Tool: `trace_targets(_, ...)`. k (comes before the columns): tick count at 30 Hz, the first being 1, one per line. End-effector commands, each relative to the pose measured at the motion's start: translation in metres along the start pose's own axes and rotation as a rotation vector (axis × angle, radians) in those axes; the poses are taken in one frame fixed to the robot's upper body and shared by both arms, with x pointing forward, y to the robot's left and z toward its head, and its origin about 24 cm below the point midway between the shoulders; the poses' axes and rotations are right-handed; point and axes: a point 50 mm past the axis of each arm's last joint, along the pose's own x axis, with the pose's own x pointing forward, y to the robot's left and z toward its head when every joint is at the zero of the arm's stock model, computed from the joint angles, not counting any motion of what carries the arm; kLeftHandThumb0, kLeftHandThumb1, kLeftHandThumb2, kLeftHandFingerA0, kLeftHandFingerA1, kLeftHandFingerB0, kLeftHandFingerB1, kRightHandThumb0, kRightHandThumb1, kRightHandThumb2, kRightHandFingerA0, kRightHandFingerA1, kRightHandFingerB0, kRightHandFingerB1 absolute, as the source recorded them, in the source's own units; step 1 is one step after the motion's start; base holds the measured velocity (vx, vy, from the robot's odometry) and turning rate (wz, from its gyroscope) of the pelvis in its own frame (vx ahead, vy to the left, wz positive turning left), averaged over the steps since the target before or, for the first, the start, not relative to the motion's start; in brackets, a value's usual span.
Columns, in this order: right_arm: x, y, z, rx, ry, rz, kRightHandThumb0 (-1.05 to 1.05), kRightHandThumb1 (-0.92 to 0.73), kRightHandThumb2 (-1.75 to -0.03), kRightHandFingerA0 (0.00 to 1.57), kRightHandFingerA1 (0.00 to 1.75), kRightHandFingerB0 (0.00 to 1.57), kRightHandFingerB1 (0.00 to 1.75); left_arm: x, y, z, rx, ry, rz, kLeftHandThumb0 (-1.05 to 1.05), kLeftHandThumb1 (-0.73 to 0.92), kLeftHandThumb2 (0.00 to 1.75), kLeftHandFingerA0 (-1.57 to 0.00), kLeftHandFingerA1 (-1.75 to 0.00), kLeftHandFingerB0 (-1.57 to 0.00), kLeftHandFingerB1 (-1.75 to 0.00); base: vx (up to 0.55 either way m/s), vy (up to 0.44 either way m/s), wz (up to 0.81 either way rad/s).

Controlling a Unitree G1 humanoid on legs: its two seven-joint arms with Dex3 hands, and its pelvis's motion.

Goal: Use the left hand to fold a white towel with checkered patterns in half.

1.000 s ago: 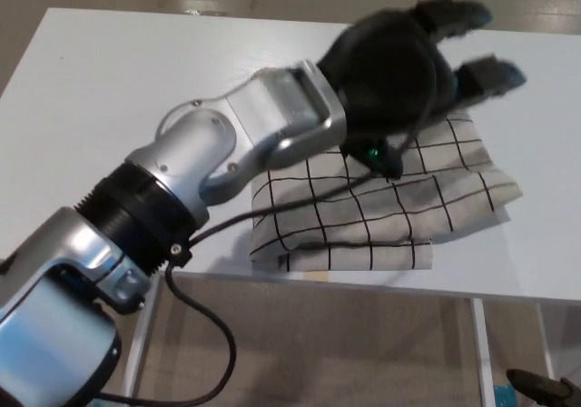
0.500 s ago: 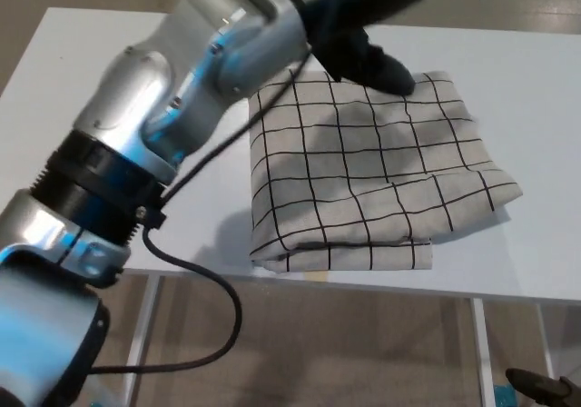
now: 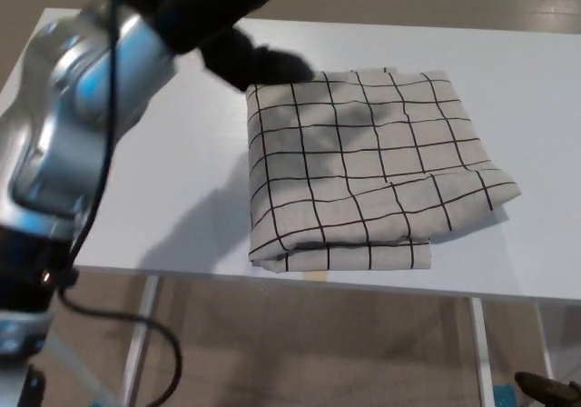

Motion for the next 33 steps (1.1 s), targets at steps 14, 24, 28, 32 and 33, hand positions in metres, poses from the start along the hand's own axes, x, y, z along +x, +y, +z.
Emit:
trace_targets(14, 0.003, -0.06, -0.004, 0.091, 0.136, -0.222, -0.17, -0.57, -0.57, 0.56, 0.51, 0.57, 0.5, -0.275, -0.02, 0.032, -1.176, 0.183, -0.145, -0.42, 0.38, 0.53, -0.46, -0.36, -0.45, -0.35, 0.0, 0.0, 0.0)
trace_targets(24, 0.015, -0.051, -0.003, 0.134, 0.121, -0.229, -0.15, -0.57, -0.56, 0.58, 0.51, 0.57, 0.51, -0.296, -0.029, 0.017, -1.184, 0.34, -0.112, -0.42, 0.36, 0.52, -0.84, -0.47, -0.58, -0.39, 0.0, 0.0, 0.0)
trace_targets(28, 0.014, -0.045, -0.007, 0.135, 0.127, -0.205, -0.15, -0.57, -0.56, 0.58, 0.51, 0.57, 0.51, -0.307, -0.046, 0.006, -1.21, 0.437, -0.095, -0.48, 0.31, 0.64, -0.95, -0.61, -0.62, -0.49, 0.0, 0.0, 0.0)
trace_targets(32, 0.01, -0.045, -0.012, 0.143, 0.139, -0.195, -0.14, -0.58, -0.57, 0.59, 0.52, 0.57, 0.51, -0.329, -0.094, -0.013, -1.173, 0.718, -0.127, -0.48, 0.35, 0.56, -0.94, -0.52, -0.84, -0.48, 0.0, 0.0, 0.0)
trace_targets(33, 0.011, -0.045, -0.012, 0.146, 0.139, -0.198, -0.14, -0.58, -0.57, 0.59, 0.52, 0.57, 0.51, -0.335, -0.108, -0.017, -1.158, 0.789, -0.134, -0.54, 0.28, 0.62, -0.92, -0.56, -0.82, -0.53, 0.0, 0.0, 0.0)
